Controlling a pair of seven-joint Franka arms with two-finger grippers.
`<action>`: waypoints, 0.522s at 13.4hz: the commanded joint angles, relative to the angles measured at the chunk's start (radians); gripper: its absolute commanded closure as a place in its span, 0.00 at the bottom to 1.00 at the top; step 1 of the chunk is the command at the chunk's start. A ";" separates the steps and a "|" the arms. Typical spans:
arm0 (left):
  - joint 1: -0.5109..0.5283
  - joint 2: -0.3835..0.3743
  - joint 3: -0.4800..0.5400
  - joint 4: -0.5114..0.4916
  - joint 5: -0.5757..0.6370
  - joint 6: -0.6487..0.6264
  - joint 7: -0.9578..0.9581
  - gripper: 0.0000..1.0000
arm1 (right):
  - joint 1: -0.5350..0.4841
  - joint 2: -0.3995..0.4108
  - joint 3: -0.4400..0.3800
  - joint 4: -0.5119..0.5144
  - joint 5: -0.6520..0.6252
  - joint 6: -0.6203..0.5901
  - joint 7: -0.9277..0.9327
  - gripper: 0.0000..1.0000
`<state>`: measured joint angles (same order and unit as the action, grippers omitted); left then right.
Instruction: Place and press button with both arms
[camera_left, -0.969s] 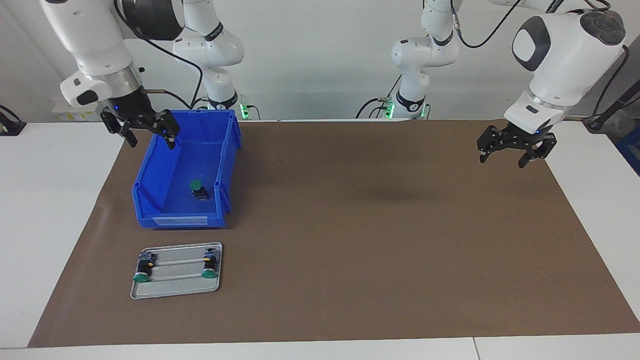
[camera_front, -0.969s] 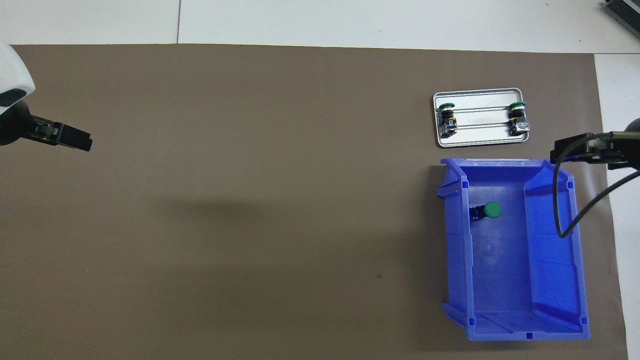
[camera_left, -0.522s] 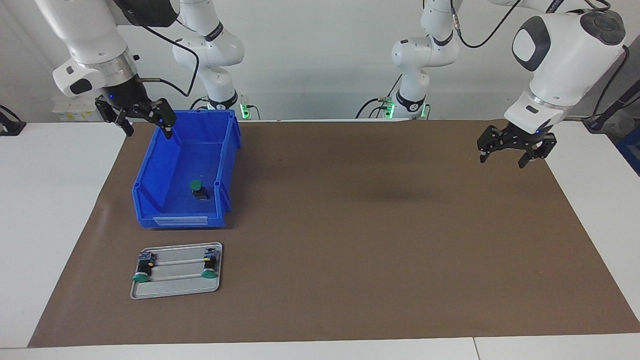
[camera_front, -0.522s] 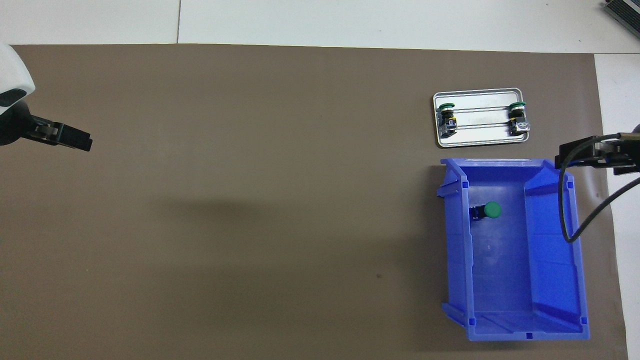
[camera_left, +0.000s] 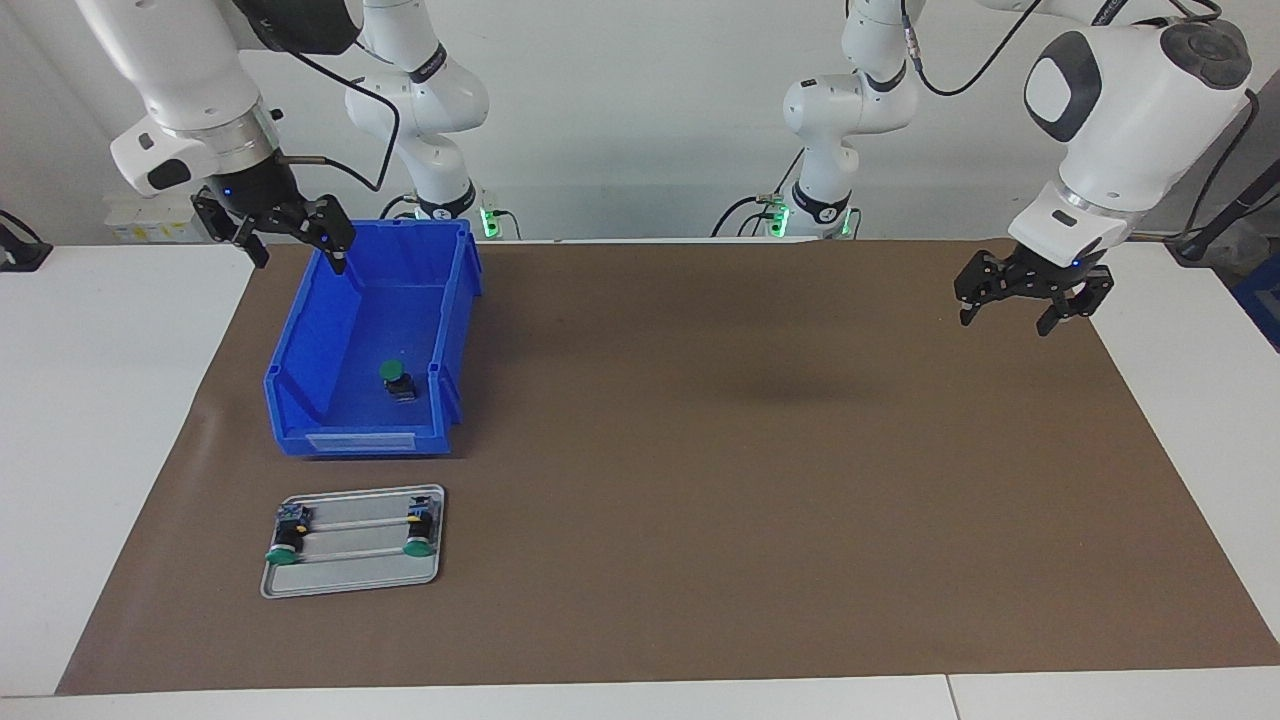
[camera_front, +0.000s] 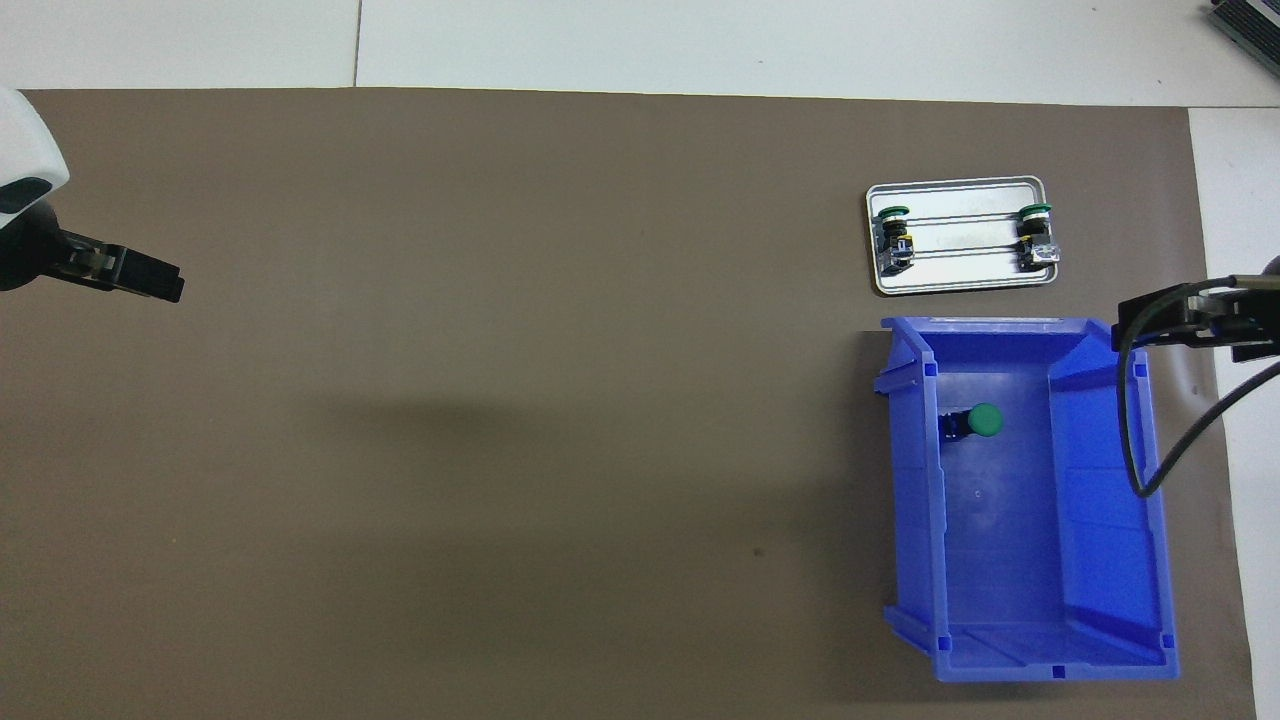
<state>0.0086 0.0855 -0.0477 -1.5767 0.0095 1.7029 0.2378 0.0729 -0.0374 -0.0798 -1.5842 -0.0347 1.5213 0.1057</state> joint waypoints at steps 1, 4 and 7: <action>0.010 -0.027 -0.004 -0.031 -0.006 0.015 0.001 0.00 | -0.007 0.013 0.006 0.041 -0.014 -0.033 -0.018 0.01; 0.010 -0.027 -0.004 -0.031 -0.006 0.015 0.001 0.00 | -0.005 0.011 0.006 0.033 -0.024 -0.027 -0.047 0.01; 0.010 -0.027 -0.004 -0.031 -0.006 0.015 0.001 0.00 | -0.010 0.010 0.006 0.032 -0.024 -0.029 -0.047 0.00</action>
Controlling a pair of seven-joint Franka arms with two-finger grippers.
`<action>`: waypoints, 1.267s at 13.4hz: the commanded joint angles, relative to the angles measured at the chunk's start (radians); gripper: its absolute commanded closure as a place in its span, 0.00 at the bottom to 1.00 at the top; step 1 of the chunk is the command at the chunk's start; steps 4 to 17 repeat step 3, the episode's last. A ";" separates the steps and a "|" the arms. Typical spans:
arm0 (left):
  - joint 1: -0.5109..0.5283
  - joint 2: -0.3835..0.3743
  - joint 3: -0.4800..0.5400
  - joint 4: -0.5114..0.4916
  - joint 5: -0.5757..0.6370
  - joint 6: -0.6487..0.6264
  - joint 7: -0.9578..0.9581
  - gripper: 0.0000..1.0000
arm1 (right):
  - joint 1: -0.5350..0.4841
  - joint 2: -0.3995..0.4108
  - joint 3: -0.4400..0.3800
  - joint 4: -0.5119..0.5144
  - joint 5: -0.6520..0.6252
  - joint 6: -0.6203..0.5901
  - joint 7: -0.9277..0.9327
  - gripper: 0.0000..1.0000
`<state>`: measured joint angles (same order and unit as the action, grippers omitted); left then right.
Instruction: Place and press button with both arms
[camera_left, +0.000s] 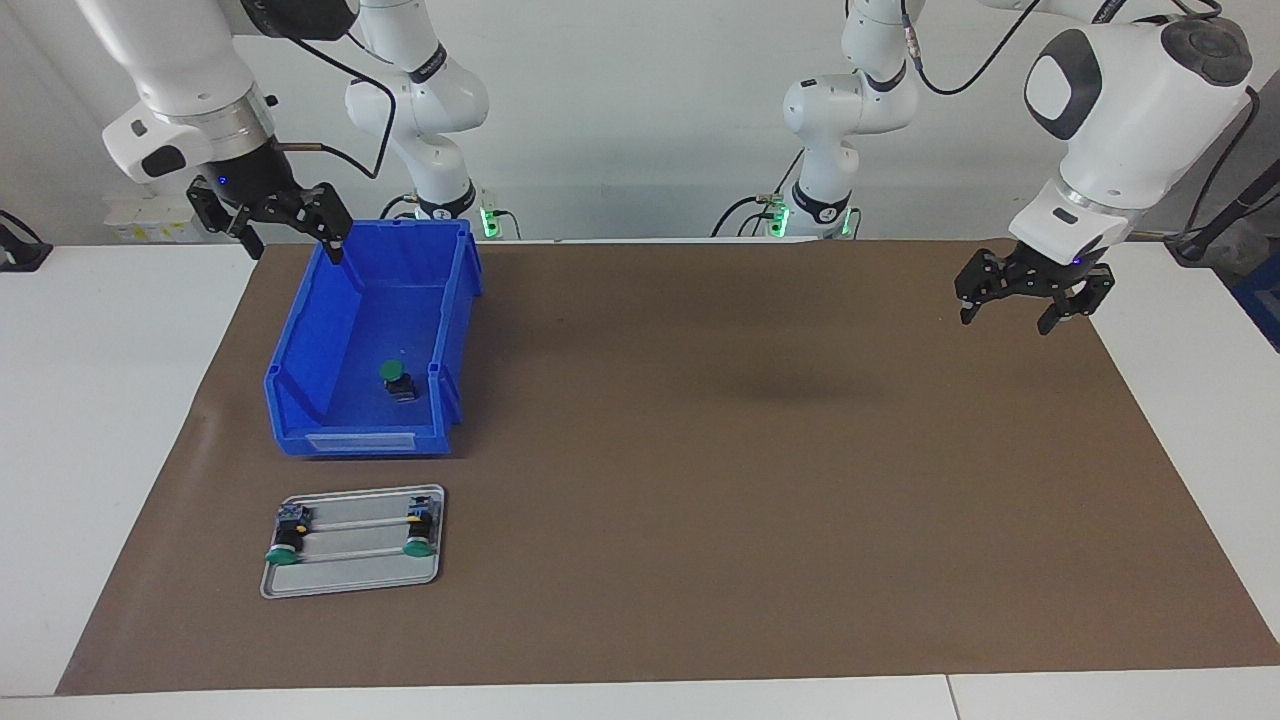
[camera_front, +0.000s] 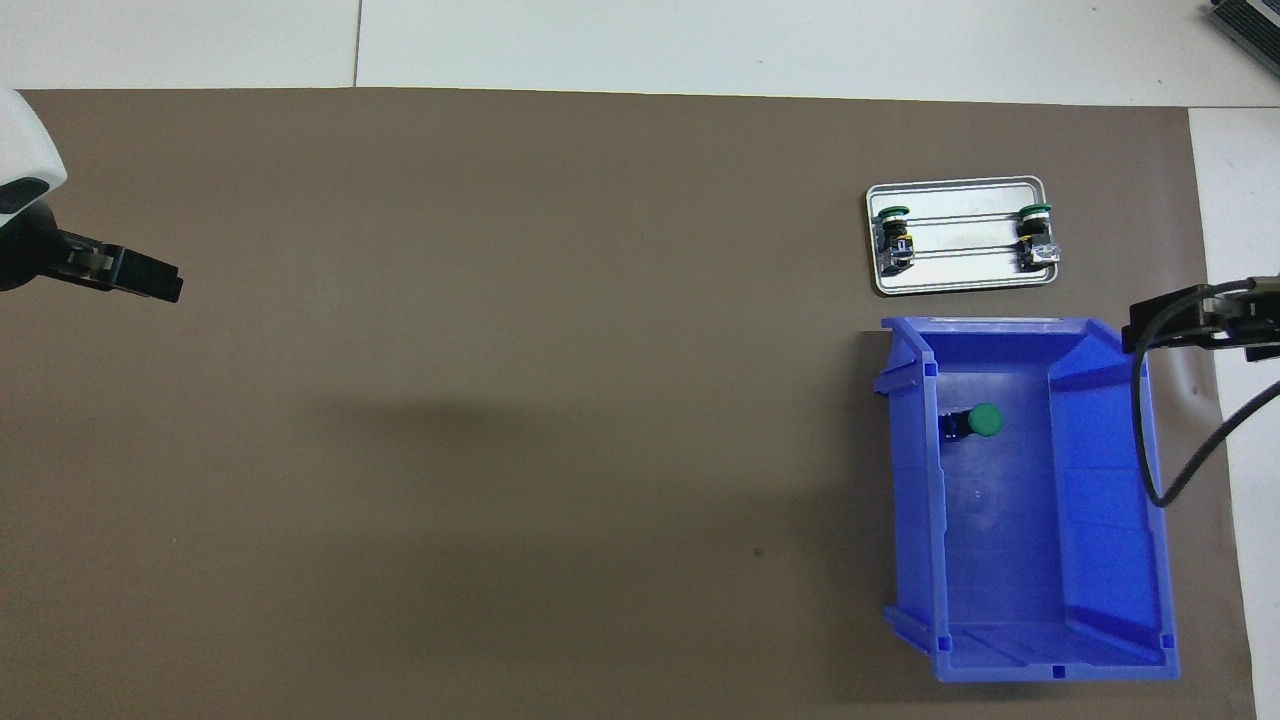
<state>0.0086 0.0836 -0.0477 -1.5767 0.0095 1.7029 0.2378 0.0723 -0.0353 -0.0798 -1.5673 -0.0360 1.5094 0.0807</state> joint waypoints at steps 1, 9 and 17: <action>0.010 -0.025 -0.004 -0.031 -0.006 0.015 0.001 0.00 | -0.009 0.008 0.006 0.015 -0.022 -0.017 -0.025 0.00; 0.010 -0.025 -0.004 -0.031 -0.006 0.015 0.001 0.00 | -0.008 0.005 0.006 0.015 -0.022 -0.018 -0.024 0.01; 0.010 -0.025 -0.004 -0.031 -0.006 0.015 0.001 0.00 | -0.008 0.005 0.006 0.015 -0.022 -0.018 -0.024 0.01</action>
